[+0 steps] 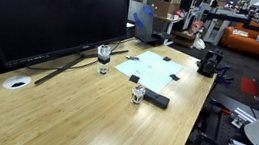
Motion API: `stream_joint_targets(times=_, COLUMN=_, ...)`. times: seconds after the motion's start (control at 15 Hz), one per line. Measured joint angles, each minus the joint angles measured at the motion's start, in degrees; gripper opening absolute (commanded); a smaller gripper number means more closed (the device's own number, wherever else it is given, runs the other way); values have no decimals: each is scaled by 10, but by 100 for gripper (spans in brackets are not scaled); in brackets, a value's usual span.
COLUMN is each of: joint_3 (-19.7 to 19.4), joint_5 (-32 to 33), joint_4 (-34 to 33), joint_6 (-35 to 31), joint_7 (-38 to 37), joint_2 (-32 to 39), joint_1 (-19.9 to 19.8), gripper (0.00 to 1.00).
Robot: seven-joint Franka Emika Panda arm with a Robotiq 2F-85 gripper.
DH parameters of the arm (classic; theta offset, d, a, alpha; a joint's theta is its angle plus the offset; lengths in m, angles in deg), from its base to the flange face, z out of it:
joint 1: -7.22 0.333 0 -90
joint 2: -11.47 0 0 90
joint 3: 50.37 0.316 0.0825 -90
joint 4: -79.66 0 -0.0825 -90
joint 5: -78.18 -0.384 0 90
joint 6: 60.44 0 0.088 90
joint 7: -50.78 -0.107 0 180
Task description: Use the whiteboard eraser to erase the whiteboard on the desk
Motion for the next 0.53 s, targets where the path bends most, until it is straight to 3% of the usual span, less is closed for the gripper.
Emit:
stream_joint_targets(times=0.4, joint_3=0, joint_5=0, joint_4=2, joint_6=0, joint_7=0, joint_2=0, joint_1=0, gripper=100)
stream_joint_targets(times=0.53, joint_3=36, joint_5=29, joint_4=14, joint_6=-12, joint_7=-13, joint_2=3, joint_1=1, gripper=100)
